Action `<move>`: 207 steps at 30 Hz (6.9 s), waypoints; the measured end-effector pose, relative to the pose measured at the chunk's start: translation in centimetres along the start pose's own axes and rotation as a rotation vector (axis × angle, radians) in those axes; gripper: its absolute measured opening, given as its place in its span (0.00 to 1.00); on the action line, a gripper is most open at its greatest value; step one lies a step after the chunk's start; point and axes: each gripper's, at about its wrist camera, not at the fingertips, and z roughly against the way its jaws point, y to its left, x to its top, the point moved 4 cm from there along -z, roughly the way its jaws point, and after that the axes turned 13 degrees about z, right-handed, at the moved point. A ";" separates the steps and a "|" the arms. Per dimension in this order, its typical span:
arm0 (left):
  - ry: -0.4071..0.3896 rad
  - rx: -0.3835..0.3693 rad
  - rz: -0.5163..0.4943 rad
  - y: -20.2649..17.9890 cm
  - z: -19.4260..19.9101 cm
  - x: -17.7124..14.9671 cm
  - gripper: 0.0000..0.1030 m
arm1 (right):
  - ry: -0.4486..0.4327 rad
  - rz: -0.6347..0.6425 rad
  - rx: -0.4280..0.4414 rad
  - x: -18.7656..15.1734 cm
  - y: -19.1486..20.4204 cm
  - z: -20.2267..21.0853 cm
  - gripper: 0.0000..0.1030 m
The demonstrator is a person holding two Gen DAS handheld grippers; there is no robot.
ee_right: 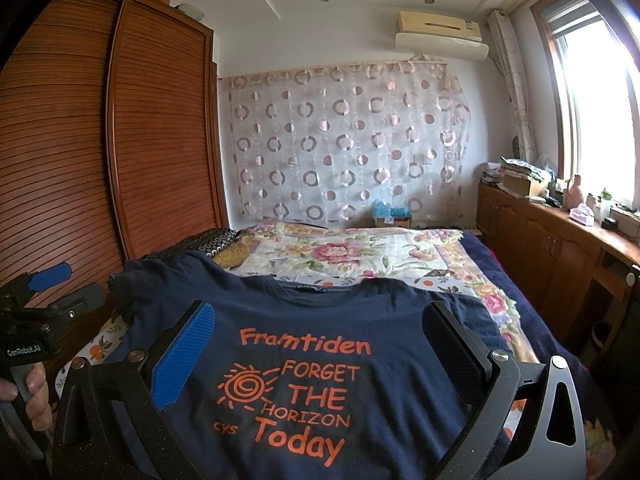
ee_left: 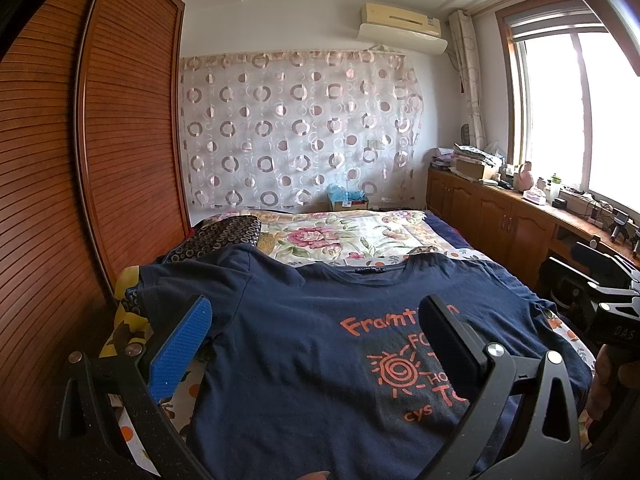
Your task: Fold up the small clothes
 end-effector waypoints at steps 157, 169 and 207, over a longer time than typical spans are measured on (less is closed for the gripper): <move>0.339 -0.053 -0.007 10.0 -16.9 3.2 0.73 | 0.435 0.195 0.506 3.0 4.3 -30.8 0.04; 0.376 -0.049 -0.060 7.4 -20.7 3.5 0.73 | 0.392 0.165 0.414 3.2 0.1 -27.8 0.04; 0.376 0.055 -0.108 8.9 -25.1 8.9 0.08 | 0.481 0.166 0.260 -0.8 -7.4 -25.5 0.53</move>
